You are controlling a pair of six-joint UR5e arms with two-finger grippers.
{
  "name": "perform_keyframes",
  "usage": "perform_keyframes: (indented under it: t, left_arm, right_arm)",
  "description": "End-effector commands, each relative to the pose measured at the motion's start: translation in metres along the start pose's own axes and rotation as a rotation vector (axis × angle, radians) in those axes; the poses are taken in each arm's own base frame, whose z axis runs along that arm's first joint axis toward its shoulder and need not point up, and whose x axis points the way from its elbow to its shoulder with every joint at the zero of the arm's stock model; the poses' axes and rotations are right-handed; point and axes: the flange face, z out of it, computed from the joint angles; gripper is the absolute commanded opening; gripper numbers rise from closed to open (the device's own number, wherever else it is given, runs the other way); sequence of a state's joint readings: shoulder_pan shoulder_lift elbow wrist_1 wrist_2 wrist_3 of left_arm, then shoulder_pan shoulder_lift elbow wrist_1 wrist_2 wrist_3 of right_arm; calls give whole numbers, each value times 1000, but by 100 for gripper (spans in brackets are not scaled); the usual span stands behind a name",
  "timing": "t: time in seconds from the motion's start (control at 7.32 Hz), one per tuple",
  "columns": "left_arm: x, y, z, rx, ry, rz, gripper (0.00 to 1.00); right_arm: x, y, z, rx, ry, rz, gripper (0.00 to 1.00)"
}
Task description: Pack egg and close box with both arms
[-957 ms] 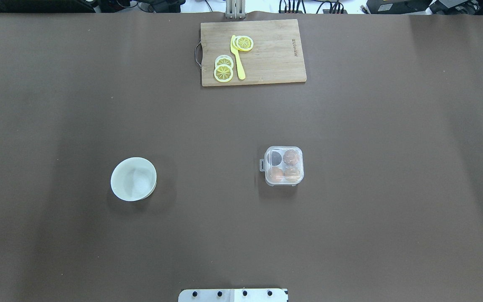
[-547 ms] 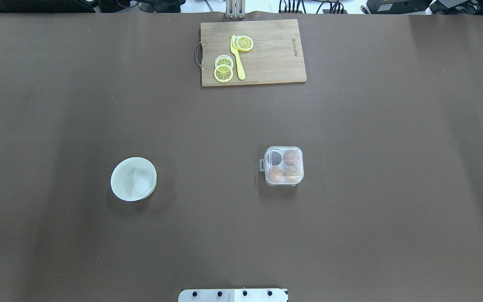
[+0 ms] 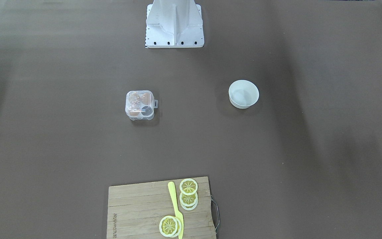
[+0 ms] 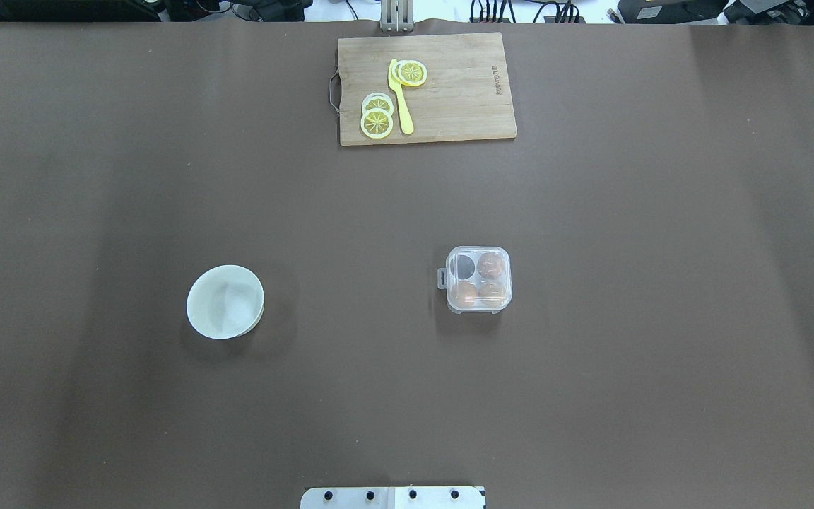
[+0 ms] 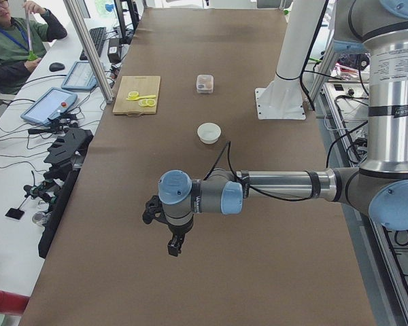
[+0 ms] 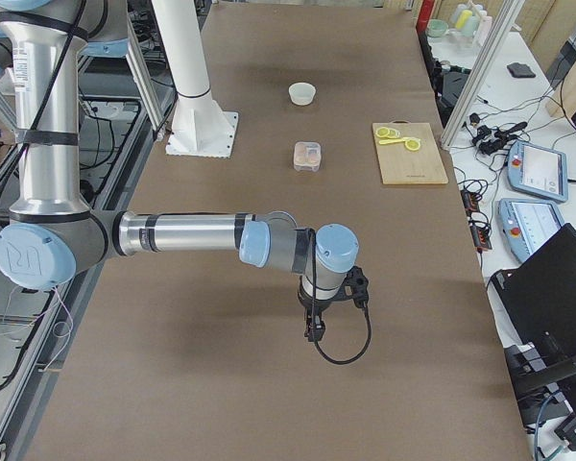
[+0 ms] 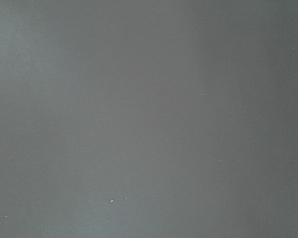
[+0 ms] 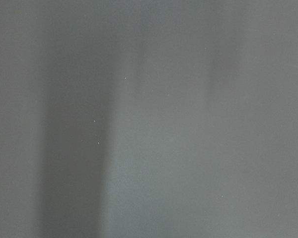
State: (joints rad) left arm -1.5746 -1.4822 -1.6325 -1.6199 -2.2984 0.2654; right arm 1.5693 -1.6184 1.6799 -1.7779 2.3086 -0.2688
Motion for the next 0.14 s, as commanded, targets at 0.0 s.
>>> perform_keyframes:
  t: [0.0]
  left_arm:
    - [5, 12, -1, 0, -2, 1, 98]
  right_arm:
    - [0, 0, 0, 0, 0, -1, 100]
